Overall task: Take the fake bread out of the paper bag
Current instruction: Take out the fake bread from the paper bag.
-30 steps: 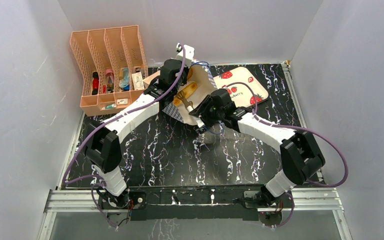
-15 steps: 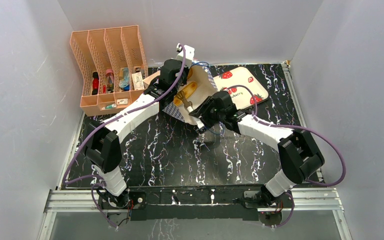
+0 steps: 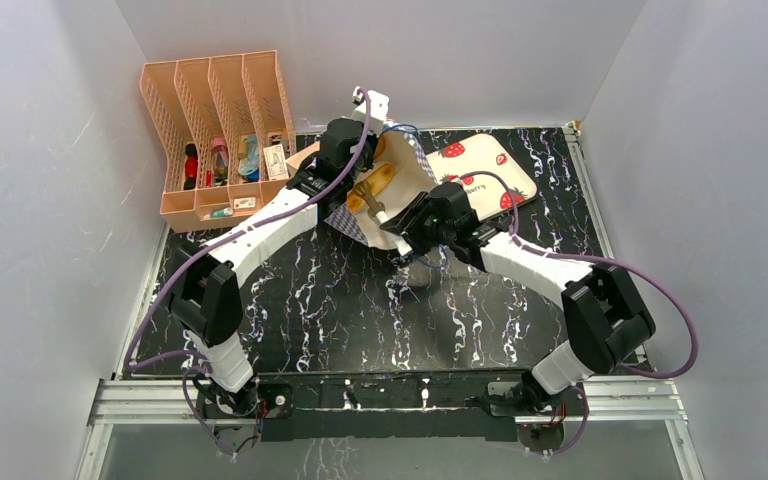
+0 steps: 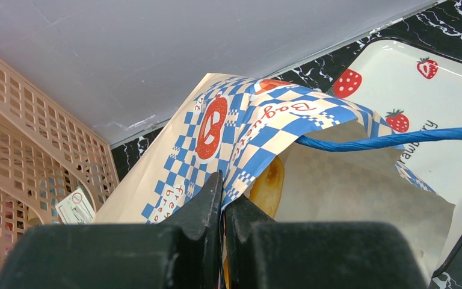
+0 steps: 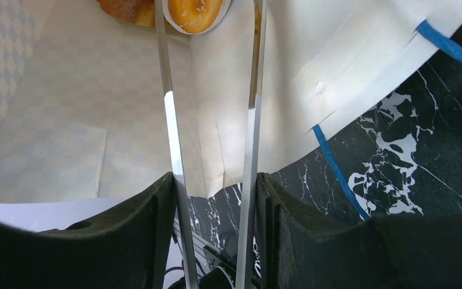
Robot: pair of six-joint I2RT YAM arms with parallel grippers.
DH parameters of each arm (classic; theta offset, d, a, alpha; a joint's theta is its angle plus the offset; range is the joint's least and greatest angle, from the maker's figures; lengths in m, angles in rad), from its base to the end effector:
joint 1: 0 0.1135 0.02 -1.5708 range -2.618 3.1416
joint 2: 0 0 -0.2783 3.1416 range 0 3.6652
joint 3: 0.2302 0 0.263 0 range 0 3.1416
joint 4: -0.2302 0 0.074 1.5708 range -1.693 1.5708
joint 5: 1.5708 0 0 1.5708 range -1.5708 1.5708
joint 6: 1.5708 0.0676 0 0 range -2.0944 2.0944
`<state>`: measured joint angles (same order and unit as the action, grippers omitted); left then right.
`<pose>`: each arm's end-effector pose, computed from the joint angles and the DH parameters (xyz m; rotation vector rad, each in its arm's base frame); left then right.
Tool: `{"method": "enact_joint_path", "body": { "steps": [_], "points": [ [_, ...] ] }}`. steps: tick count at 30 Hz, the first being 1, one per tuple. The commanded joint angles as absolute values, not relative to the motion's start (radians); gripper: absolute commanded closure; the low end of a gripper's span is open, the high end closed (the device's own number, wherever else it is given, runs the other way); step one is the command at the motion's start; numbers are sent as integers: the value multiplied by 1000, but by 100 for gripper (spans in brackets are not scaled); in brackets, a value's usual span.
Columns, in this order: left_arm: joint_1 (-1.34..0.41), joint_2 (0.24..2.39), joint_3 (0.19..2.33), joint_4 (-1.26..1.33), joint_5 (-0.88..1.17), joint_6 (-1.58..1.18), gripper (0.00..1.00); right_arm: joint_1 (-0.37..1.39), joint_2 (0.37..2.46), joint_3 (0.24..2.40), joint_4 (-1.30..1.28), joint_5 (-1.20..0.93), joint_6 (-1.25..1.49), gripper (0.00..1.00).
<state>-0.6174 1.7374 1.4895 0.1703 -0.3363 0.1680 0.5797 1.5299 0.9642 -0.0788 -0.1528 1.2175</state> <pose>0.3933 -0.2519 0.3726 0.3860 1.5985 -0.0661 0.3035 0.2110 0.2204 0.6825 2.3673 1.0793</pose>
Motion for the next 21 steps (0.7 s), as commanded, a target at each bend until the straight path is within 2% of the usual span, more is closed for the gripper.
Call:
{"method": "enact_joint_path", "body": {
  "steps": [1, 21],
  "points": [
    [-622, 1666, 1489, 184, -347, 170, 100, 570, 1445, 949, -25, -149, 1221, 80],
    [-623, 1666, 1486, 177, -335, 157, 100, 546, 1536, 1011, 21, -188, 1227, 71]
  ]
}}
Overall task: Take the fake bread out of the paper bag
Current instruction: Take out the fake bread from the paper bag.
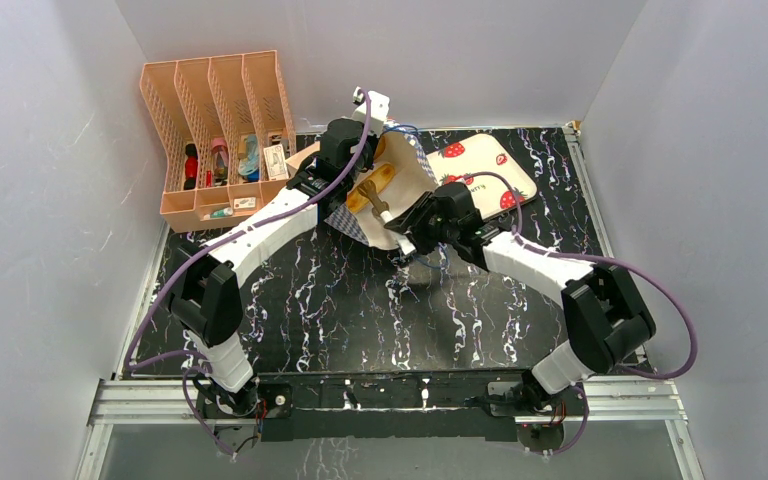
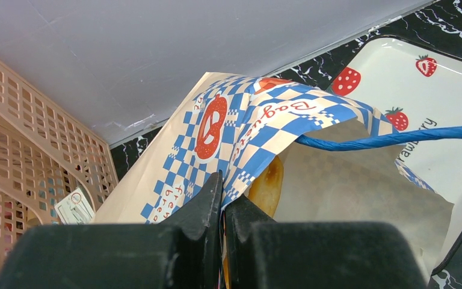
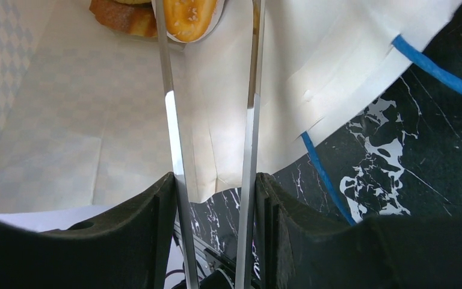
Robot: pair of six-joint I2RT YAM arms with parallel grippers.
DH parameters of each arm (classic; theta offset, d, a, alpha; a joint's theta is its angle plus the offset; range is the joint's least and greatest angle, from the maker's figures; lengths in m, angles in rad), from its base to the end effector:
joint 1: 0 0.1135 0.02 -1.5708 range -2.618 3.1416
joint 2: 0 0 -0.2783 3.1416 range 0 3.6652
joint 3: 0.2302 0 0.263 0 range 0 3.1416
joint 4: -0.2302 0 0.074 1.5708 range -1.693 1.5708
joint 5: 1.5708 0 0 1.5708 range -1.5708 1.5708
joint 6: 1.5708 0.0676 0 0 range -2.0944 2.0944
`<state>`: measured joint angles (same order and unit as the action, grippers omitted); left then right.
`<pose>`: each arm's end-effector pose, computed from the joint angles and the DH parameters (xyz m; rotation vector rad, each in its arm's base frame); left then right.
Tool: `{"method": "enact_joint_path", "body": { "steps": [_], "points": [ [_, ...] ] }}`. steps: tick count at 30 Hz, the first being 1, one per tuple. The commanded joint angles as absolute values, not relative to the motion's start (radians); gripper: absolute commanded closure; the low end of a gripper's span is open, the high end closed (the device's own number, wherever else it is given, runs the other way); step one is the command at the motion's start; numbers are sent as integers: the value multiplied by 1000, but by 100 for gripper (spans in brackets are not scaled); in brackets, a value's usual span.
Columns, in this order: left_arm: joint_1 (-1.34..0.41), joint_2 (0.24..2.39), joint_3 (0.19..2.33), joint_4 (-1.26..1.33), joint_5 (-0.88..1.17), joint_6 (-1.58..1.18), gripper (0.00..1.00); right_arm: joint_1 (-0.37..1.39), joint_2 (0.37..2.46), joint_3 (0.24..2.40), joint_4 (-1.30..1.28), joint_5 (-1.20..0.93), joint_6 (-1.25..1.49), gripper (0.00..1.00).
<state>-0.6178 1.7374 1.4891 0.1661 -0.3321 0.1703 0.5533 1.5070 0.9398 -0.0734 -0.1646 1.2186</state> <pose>0.3931 -0.2523 0.3719 0.3934 1.6013 -0.0667 0.3032 0.2003 0.2202 0.7059 2.3545 1.0827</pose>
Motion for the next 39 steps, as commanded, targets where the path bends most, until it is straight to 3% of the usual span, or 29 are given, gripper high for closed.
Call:
{"method": "enact_joint_path", "body": {
  "steps": [1, 28, 39],
  "points": [
    [-623, 1664, 1484, 178, -333, 158, 100, 546, 1546, 1017, 25, -190, 1229, 70],
    [-624, 1663, 1481, 174, -336, 148, 100, 539, 1579, 1045, 72, -228, 1194, 58],
    [-625, 1643, 1464, 166, -351, 139, 100, 537, 1530, 1014, 83, -236, 1187, 58]
  ]
}}
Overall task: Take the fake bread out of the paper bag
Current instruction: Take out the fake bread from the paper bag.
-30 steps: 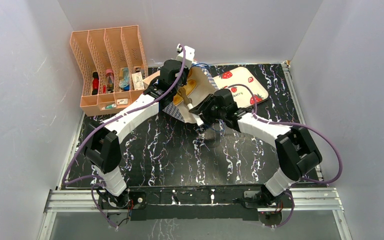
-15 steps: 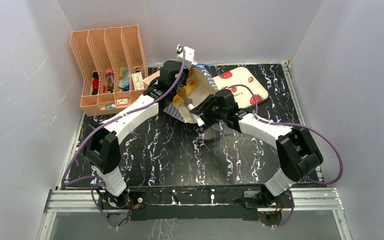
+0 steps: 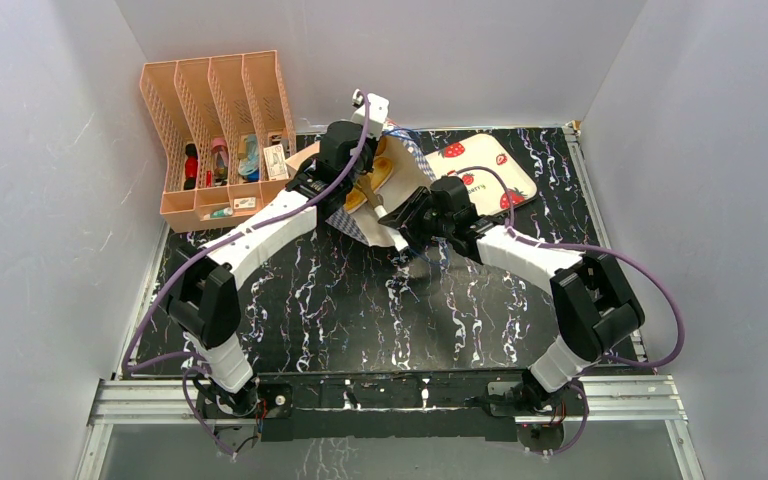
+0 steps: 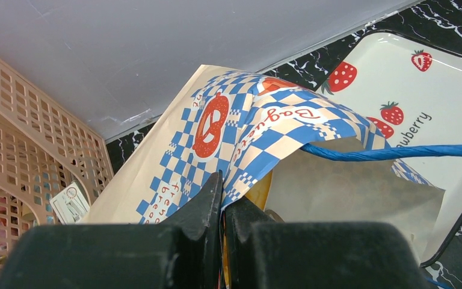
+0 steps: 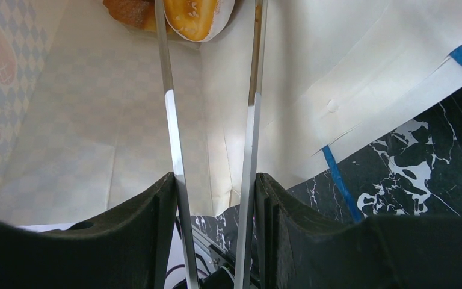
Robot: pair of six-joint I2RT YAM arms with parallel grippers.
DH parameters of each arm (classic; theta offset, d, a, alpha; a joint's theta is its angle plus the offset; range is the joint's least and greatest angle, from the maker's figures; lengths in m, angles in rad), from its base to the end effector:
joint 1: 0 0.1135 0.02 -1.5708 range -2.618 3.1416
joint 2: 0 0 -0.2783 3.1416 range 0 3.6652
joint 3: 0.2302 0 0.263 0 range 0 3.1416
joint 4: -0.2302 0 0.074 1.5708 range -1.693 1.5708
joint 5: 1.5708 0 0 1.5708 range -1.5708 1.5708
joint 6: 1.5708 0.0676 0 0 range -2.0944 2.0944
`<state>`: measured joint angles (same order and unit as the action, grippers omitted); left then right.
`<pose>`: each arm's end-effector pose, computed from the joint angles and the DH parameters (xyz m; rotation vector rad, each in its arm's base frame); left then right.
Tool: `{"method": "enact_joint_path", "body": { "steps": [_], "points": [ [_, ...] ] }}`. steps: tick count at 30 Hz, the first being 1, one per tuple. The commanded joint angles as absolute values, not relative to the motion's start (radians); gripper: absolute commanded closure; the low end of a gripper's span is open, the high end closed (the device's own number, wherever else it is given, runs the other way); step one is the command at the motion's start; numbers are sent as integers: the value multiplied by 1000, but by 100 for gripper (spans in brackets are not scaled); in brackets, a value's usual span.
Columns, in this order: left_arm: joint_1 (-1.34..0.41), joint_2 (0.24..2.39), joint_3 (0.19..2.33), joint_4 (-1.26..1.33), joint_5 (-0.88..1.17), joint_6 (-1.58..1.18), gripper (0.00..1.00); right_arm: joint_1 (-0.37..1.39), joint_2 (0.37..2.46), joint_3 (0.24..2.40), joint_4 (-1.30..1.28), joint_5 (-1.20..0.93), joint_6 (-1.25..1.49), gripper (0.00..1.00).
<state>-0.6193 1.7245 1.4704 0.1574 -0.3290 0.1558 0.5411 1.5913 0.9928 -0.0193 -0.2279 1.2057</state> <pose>0.3896 -0.2509 0.3689 0.3920 1.6160 -0.0772 0.3222 0.2114 0.2160 0.6619 2.3612 1.1484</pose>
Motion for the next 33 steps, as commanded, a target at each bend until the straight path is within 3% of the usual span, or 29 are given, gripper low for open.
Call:
{"method": "enact_joint_path", "body": {
  "steps": [1, 16, 27, 33],
  "points": [
    [-624, 1641, 1462, 166, -351, 136, 100, 537, 1528, 1011, 86, -237, 1183, 57],
    [-635, 1604, 1424, 133, -357, 87, 100, 535, 1663, 1114, 112, -272, 1150, 59],
    [-640, 1608, 1437, 138, -354, 81, 100, 535, 1658, 1117, 105, -278, 1146, 96],
    [-641, 1615, 1445, 135, -359, 85, 100, 535, 1595, 1075, 94, -275, 1142, 100]
  ]
}}
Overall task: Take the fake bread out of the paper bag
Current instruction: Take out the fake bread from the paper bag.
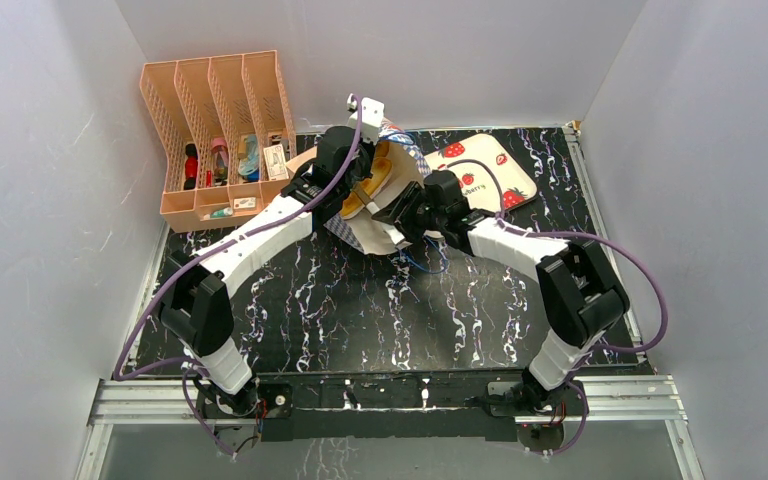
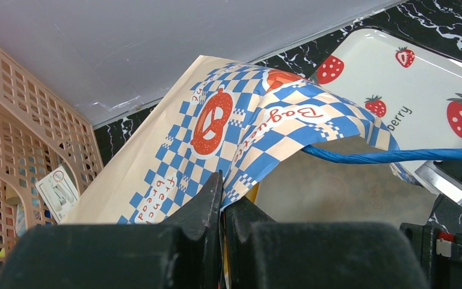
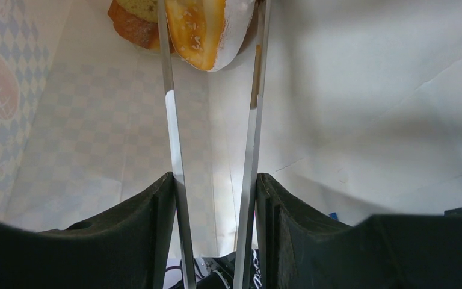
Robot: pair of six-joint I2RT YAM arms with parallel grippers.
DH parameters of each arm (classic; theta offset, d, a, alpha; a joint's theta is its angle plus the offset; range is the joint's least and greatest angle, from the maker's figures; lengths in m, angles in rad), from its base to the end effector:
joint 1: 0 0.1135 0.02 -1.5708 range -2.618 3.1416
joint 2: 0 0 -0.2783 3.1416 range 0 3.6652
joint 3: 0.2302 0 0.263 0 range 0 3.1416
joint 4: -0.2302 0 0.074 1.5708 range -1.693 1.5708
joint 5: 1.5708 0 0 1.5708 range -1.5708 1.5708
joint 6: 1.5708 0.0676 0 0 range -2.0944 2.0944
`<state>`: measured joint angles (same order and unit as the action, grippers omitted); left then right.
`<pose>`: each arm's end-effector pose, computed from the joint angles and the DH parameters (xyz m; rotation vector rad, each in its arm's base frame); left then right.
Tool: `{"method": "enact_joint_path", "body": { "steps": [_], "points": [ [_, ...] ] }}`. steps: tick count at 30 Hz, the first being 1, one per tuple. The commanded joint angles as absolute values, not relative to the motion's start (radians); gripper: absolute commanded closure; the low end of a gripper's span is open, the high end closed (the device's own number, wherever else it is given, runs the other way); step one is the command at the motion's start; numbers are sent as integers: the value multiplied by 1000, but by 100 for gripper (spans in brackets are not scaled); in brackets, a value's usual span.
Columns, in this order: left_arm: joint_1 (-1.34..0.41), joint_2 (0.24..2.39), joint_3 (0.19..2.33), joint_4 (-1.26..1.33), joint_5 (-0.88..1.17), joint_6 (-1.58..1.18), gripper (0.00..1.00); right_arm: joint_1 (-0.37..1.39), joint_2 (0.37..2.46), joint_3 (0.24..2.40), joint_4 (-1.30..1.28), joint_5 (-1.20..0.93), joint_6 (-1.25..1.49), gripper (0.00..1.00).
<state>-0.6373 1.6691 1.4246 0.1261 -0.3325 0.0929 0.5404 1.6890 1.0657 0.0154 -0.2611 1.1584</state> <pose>0.3726 -0.2484 0.3704 0.3629 1.6447 -0.1285 0.3427 0.2260 0.2095 0.5814 2.3703 1.1663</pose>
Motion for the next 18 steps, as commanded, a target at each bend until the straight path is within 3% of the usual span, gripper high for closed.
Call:
{"method": "enact_joint_path", "body": {
  "steps": [1, 18],
  "points": [
    [-640, 1617, 1445, 135, -361, 85, 100, 535, 1583, 1067, 92, -273, 1142, 100],
    [-642, 1601, 1435, 143, -384, 73, 100, 535, 1449, 989, 41, -250, 1124, 100]
  ]
}}
